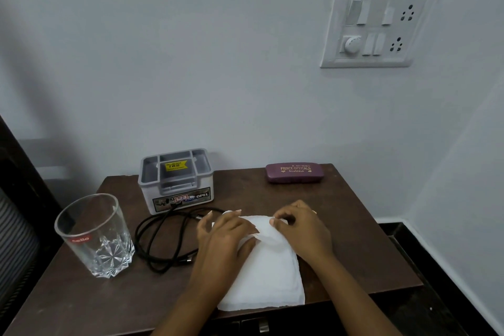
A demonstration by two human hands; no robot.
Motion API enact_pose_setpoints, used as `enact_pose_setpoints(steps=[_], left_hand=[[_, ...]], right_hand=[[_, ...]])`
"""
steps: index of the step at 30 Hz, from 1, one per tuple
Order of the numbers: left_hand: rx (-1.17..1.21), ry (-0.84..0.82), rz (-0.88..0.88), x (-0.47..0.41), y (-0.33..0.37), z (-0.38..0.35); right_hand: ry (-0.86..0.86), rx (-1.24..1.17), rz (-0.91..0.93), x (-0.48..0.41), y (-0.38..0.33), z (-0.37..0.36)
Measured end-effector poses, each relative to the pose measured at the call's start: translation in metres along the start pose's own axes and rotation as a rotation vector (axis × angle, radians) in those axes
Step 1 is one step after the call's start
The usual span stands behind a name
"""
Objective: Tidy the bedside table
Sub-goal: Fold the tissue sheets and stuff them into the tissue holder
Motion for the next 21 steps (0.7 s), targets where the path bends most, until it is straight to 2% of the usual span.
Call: enact_pose_setpoints(steps=[7, 10, 14, 17, 21], left_hand=[[-0.043, -0.025, -0.047, -0.006, 0.005, -0.005], [-0.065, -0.051, -0.076, -0.013, 0.006, -0.009], [-0.068, -0.102, -0.113, -0.024, 0.006, -0.011], [0.013, -0.133, -0.139, -0.028, 0.004, -0.007], [0.044, -0.146, -0.178, -0.03, 0.003, -0.003]], right_hand=[[0.048, -0.107, 0.044, 0.004, -0.001, 0.007], [0.027, -0.234, 0.093, 0.006, -0.003, 0.008], [-0.141, -0.439, 0.159, 0.013, -0.014, 0.008], [-0.259, -0.541, 0.093, 0.02, -0.016, 0.007], [-0.355, -0.494, 0.008, 0.028, -0.006, 0.002]])
Point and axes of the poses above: each hand's wrist, its own x-axis away from the middle knuckle, its own z-axis out of the back of the hand, y = z × x, the point moved 8 cm from there along -x, towards the middle knuckle, and after that the axes turned 13 degrees about -x, right-handed, at the moved point
